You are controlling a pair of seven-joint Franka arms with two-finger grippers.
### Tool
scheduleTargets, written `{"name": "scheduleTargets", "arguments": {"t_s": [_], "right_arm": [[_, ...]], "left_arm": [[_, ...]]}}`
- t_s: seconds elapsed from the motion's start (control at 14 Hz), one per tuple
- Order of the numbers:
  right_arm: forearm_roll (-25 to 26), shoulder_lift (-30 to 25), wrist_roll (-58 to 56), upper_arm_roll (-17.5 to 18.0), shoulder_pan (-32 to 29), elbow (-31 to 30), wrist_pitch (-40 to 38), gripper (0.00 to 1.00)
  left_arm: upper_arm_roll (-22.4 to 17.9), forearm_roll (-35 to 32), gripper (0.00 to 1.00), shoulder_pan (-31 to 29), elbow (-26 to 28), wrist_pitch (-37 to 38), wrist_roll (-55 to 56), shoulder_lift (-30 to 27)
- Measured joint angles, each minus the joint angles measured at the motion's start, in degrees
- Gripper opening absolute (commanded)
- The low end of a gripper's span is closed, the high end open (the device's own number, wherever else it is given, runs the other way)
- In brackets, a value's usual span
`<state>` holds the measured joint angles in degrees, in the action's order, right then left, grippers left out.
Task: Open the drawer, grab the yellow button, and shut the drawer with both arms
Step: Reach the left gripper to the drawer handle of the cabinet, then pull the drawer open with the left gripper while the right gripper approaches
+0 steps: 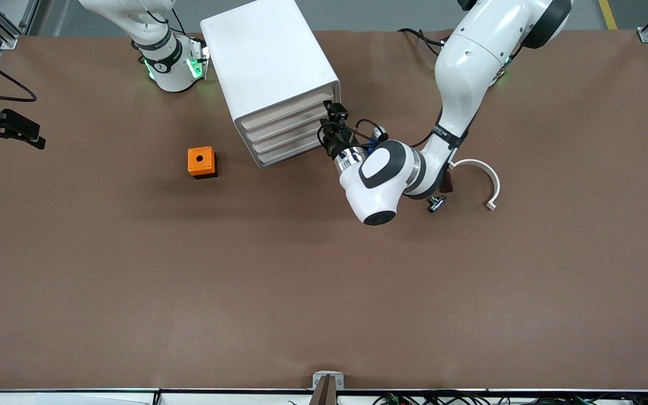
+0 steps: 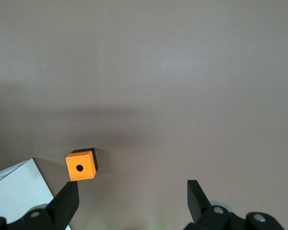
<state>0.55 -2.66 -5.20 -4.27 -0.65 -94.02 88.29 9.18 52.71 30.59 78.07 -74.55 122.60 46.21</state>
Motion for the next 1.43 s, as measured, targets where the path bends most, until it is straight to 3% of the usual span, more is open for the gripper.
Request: {"name": "scheduleTargets", "arguments": {"t_s": [0.43, 0.86, 1.15, 1.43], "right_arm": [[0.4, 2.5, 0.0, 0.1, 0.0, 0.1, 0.8, 1.0], [0.7, 12.1, -1.8, -0.2, -1.4, 1.3, 5.2, 1.0], [0.7, 12.2, 5.5, 0.3, -0.7, 2.3, 2.6, 1.0], [0.7, 12.1, 13.0, 0.7, 1.5, 2.4, 1.5, 1.0]], "left_arm": [[0.1, 2.0, 0.55, 2.8, 0.3, 0.2, 0.4, 0.7], [0.1, 2.1, 0.32, 4.3, 0.7, 0.2, 0.8, 0.9], [0.1, 2.3, 0.16, 4.7, 0.8, 0.2, 1.0, 1.3], [0.1, 3.1, 0.12, 4.6, 0.7, 0.4, 3.4, 1.7]]}}
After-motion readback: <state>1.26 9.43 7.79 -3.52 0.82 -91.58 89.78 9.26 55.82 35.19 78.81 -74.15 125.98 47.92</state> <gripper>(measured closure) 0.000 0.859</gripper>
